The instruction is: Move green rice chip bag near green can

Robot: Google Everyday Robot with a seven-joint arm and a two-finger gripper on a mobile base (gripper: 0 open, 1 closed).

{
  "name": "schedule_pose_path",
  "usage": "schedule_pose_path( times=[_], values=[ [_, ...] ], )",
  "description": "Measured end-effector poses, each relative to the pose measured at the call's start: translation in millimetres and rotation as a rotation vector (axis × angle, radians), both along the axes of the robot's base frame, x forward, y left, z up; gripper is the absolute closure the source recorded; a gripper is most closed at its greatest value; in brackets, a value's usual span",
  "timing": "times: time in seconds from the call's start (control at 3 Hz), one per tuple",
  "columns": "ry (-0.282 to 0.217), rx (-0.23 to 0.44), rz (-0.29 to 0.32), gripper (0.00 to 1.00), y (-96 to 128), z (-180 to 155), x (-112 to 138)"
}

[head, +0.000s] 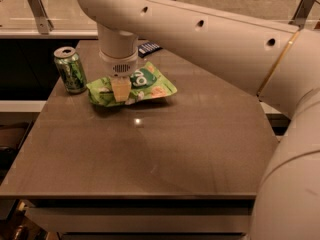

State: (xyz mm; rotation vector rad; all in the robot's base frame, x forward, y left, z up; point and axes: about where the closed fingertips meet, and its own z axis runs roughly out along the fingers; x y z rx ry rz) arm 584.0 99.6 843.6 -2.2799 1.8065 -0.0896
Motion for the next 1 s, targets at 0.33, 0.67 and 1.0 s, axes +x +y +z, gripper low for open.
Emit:
schedule_pose_path(
  times=[0.33,0.67,1.0],
  values=[
    [-0.001,0.0,0.0,0.12,-0.1,-0.1,-0.2],
    [-0.002,0.0,0.0,0.0,-0.3,-0.2,-0.5],
    [-0.002,0.0,0.0,0.0,-0.3,-0.2,-0.5]
  ],
)
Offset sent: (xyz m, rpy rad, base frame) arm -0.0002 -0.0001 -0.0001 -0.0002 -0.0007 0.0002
